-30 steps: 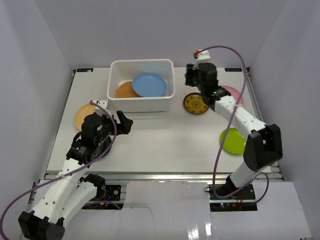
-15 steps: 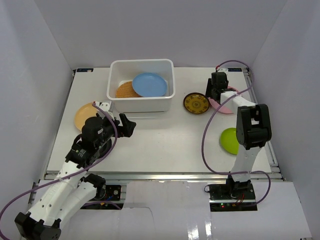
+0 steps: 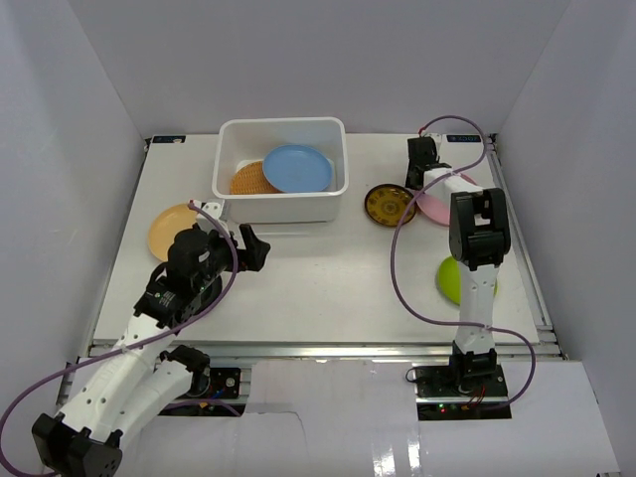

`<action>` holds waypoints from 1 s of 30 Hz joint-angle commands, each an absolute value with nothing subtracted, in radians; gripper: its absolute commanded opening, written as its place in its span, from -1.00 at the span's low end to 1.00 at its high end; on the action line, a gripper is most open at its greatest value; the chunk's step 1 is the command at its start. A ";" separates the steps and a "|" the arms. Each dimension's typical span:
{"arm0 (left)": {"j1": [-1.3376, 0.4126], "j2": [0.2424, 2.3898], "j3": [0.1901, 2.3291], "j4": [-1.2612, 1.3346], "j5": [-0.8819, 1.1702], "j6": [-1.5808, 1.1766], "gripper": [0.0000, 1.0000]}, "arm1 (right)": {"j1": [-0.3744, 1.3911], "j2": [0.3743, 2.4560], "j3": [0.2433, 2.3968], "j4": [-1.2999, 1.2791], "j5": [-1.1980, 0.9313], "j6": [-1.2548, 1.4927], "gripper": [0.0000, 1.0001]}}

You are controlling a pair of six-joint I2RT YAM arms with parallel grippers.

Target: Place the plates into the plastic bin on the countertop

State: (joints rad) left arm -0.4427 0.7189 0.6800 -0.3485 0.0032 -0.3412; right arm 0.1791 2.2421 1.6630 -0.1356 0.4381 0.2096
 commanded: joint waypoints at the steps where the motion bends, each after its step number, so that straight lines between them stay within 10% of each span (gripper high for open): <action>1: -0.446 0.724 0.709 -0.350 -0.003 -0.331 0.96 | 0.167 2.247 1.739 -0.175 0.462 0.224 -0.17; 6: -0.448 0.733 0.709 -0.347 -0.008 -0.328 0.96 | 0.132 2.290 1.793 -0.253 0.394 0.248 -0.31; 8: -0.446 0.730 0.710 -0.345 -0.003 -0.328 0.96 | 0.123 2.281 1.781 -0.252 0.390 0.259 -0.83; 18: -0.437 0.750 0.713 -0.345 -0.009 -0.328 0.96 | 0.207 1.948 1.635 0.027 0.414 0.085 -0.85; 30: -0.370 0.726 0.732 -0.382 -0.262 -0.399 0.96 | 0.621 1.926 1.978 -0.029 -0.144 -0.293 -0.85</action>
State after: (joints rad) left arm -0.3901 0.7471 0.6891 -0.3603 -0.1307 -0.3634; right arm 0.6010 1.8866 1.8637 0.0132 0.0700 -0.1837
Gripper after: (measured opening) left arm 0.979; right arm 0.086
